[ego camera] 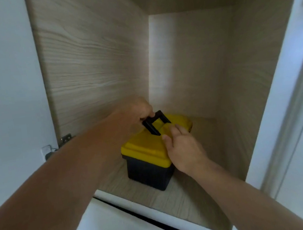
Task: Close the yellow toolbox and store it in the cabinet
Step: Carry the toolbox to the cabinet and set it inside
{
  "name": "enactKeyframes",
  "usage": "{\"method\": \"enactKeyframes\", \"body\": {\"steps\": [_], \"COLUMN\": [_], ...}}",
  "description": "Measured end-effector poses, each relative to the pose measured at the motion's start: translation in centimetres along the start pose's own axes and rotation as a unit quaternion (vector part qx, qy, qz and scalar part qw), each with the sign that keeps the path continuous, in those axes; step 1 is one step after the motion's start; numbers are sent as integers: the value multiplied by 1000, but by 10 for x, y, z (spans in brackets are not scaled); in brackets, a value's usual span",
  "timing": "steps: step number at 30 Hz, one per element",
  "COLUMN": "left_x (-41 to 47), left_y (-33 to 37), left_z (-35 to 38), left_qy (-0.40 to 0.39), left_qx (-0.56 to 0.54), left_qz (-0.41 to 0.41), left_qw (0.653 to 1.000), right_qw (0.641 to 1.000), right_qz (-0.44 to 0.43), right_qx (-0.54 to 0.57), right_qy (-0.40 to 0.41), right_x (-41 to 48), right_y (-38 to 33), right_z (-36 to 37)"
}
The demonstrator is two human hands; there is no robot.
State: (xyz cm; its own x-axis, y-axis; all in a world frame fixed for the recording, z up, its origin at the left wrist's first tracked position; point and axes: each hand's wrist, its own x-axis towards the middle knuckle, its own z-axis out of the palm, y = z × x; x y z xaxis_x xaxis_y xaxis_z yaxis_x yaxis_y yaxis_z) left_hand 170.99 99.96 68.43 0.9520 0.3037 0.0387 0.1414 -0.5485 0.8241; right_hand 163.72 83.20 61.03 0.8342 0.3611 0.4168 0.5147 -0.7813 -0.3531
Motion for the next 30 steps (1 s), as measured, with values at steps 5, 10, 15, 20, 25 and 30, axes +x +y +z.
{"method": "enactKeyframes", "body": {"steps": [5, 10, 15, 20, 25, 30], "left_x": [-28, -53, -97, -112, -101, -63], "left_y": [-38, -68, -125, -139, -156, -142], "left_z": [-8, -19, -34, -14, 8, 21], "left_qy": [5, -78, -88, 69, 105, 95], "left_qx": [103, 99, 172, 281, 260, 267], "left_qz": [137, 169, 305, 498, 524, 506], "left_qw": [985, 977, 933, 818, 804, 815], "right_qw": [986, 986, 973, 938, 917, 930], "right_qz": [-158, -152, -179, -241, -231, -157], "right_qx": [-62, -64, -144, -250, -323, -333], "right_qy": [0, -10, 11, 19, 28, 6], "right_x": [-39, -43, -49, -63, -60, -40], "right_y": [-8, -11, -11, -12, 2, 8], "right_z": [16, 18, 19, 31, 41, 39]}}
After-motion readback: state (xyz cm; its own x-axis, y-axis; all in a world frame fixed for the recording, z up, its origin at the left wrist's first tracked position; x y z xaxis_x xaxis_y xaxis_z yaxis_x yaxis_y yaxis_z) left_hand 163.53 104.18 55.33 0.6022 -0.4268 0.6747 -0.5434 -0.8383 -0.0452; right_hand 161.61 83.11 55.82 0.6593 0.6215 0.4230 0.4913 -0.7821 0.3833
